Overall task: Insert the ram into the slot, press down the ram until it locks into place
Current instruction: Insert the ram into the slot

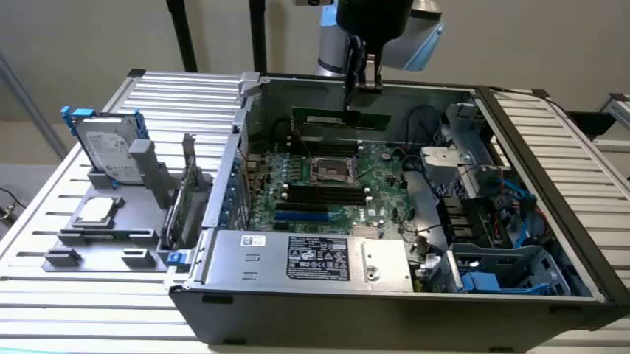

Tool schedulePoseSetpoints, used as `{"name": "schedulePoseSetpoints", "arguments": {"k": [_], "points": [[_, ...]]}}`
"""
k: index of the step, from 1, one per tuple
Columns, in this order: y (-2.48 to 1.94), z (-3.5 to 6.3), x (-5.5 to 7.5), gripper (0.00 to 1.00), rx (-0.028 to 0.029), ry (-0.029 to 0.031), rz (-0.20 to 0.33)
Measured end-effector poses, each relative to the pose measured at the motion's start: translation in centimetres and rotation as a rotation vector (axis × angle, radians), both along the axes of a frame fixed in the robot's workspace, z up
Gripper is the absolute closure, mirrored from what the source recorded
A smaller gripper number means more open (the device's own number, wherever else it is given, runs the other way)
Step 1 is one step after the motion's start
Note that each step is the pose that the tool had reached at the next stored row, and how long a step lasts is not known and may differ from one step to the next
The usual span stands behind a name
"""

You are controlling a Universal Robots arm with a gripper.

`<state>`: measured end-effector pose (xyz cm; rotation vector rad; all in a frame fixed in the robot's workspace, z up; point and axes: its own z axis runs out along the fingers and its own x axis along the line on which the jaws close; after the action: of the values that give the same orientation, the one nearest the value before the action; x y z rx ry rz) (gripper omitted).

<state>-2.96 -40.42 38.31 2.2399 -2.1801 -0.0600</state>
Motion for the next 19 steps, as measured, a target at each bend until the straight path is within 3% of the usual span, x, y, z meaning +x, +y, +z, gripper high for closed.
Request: {"name": "schedulePoseSetpoints", "arguments": {"k": [19], "points": [[0.0,0.09,0.0,0.87,-0.0001,0.0,0.0]]}}
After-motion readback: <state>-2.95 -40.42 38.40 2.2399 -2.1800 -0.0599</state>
